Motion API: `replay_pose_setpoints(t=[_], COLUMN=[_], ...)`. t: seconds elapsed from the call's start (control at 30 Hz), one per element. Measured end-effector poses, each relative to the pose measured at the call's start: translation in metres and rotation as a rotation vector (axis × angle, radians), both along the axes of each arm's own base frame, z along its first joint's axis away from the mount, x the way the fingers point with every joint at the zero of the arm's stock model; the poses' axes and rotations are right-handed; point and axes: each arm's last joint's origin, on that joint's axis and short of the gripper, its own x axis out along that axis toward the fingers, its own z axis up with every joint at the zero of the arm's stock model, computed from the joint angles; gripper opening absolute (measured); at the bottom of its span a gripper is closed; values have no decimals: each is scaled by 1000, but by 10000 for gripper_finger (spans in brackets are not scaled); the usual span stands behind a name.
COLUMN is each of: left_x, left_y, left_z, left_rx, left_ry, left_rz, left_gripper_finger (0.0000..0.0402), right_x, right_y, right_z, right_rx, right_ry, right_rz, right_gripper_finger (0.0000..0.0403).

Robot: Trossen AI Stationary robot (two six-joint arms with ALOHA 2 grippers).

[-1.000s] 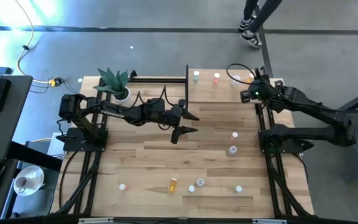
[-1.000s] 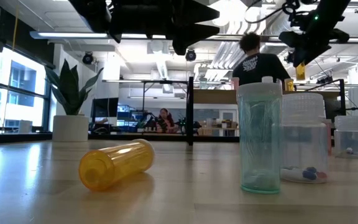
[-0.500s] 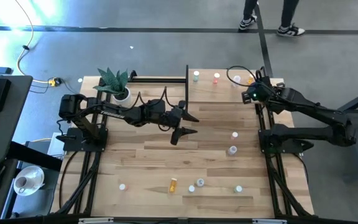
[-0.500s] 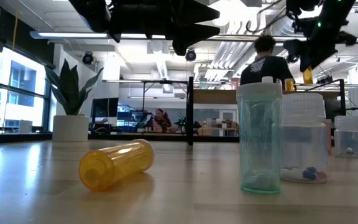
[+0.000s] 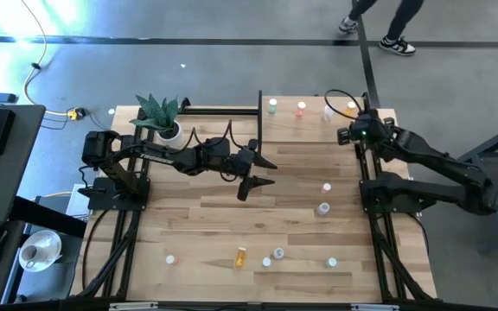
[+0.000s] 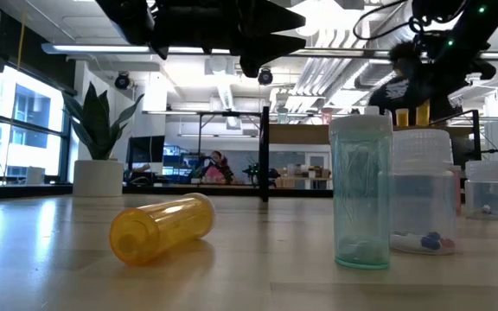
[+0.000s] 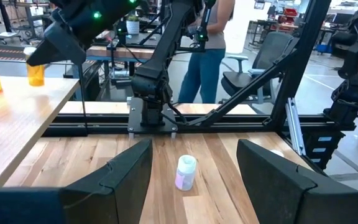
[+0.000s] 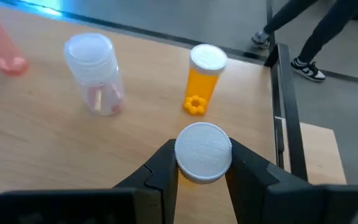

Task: Pick and place medicine bottles onto shelf by color
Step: Put the top yellow pill bottle on the shelf aligned with the other yellow pill bottle, then put the left green pill bottle on the shelf aligned with the other green pill bottle

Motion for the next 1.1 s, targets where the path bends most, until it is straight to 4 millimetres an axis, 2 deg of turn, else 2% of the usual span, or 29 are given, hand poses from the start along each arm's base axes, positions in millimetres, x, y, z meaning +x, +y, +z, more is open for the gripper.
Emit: replay_pose_setpoints(t=[0.23,0.57,0.87,1.1], left_x=[0,0,0,0], left_y=[0,0,0,0], left_z=[0,0,0,0], left_rx=[0,0,0,0], left_ry=[0,1,1,2], left_rz=[2,2,2,2], left_gripper_finger=[223,223,223,223], right_x=[9,11,11,10], right_y=[-11,-12,-12,-12], right_z=[-7,-7,-8,-5], right_rx=[27,30,39,2], right_ry=[55,52,61,54], right_rz=[-8,-7,4,9], right_gripper_finger=[97,99,146,155])
